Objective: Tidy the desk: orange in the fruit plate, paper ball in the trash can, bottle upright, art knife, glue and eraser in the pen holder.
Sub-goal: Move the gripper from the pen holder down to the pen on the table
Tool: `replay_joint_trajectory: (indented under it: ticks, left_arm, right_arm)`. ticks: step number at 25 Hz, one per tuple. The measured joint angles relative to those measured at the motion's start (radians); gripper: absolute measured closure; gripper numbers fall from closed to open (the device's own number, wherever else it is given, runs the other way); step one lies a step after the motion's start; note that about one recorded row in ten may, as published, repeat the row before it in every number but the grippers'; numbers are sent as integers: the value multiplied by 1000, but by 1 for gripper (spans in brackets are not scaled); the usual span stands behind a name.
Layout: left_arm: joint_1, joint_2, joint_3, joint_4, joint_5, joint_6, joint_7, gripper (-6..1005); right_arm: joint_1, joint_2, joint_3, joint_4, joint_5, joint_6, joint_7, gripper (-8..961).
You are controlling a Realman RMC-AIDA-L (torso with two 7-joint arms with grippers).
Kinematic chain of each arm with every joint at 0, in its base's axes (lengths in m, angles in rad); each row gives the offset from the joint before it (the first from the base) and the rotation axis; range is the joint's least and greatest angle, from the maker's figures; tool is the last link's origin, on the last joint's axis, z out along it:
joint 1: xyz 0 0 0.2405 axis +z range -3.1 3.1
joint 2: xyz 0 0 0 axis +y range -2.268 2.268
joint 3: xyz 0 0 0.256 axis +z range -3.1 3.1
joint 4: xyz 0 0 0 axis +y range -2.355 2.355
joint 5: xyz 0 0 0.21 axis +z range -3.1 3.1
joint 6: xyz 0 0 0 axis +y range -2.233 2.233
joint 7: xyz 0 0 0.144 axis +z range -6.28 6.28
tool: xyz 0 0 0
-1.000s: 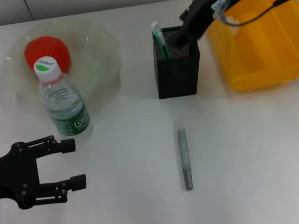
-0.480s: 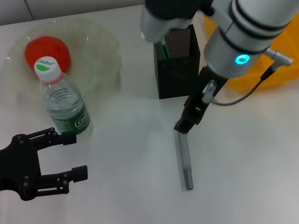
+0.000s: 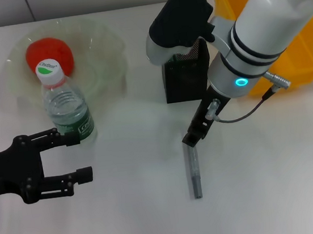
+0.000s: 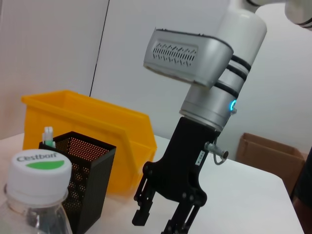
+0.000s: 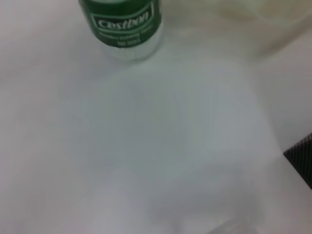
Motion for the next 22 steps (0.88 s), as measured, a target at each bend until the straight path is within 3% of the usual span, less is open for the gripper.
replay_joint_trajectory:
  ticks: [22]
  left_arm:
    - [10,-8,0,-1,1,-9,30,155]
  right_arm:
    - [22,0,-63,104,63,120,1,524]
